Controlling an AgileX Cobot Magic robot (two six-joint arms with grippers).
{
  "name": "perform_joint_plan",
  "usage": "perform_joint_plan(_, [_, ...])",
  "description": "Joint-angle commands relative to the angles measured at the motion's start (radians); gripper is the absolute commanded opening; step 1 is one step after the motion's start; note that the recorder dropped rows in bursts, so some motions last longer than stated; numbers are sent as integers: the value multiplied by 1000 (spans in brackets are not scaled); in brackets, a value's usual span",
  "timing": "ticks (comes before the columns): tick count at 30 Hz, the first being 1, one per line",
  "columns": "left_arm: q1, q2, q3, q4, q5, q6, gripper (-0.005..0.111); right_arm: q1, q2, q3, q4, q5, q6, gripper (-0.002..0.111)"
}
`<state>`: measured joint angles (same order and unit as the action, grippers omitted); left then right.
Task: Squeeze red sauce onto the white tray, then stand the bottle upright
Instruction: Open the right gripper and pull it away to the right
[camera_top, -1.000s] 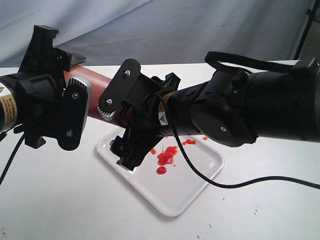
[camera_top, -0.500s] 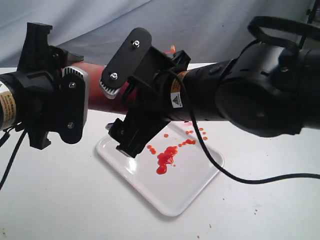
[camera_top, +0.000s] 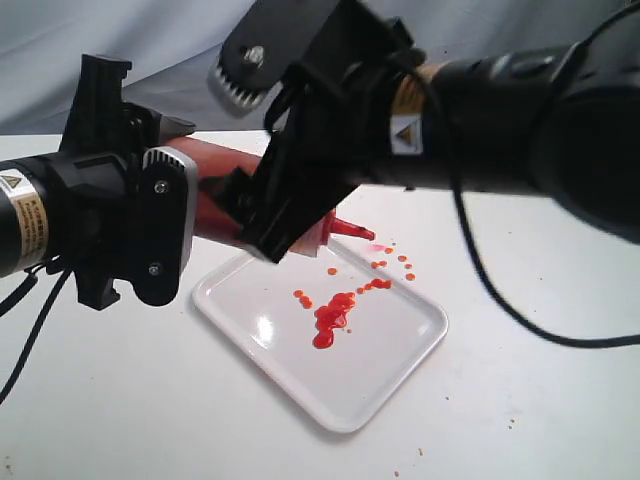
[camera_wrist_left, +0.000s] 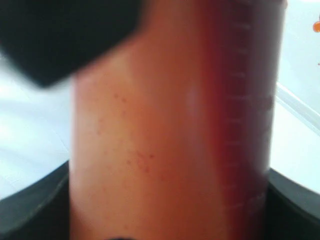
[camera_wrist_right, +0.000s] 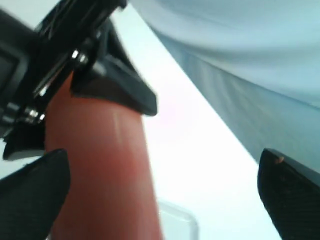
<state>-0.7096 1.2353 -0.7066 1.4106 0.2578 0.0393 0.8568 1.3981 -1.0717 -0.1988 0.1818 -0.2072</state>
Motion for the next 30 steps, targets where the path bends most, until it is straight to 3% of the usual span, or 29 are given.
perform_joint_plan(1, [-5, -3, -6, -16, 4, -12, 0, -19, -86, -12, -9, -27, 36, 92])
perform_joint_plan(13, [-5, -3, -6, -119, 12, -14, 0, -21, -162, -12, -9, 75, 165, 91])
perform_joint_plan(20, [20, -3, -6, -215, 8, -14, 0, -21, -247, -12, -11, 116, 189, 78])
perform_joint_plan(25, [69, -3, -6, -285, -70, -79, 0, -54, -303, -12, -54, 233, 230, 60])
perform_joint_plan(30, [118, -3, 1, -309, -180, -185, 0, -140, -335, 36, -179, 288, 384, 26])
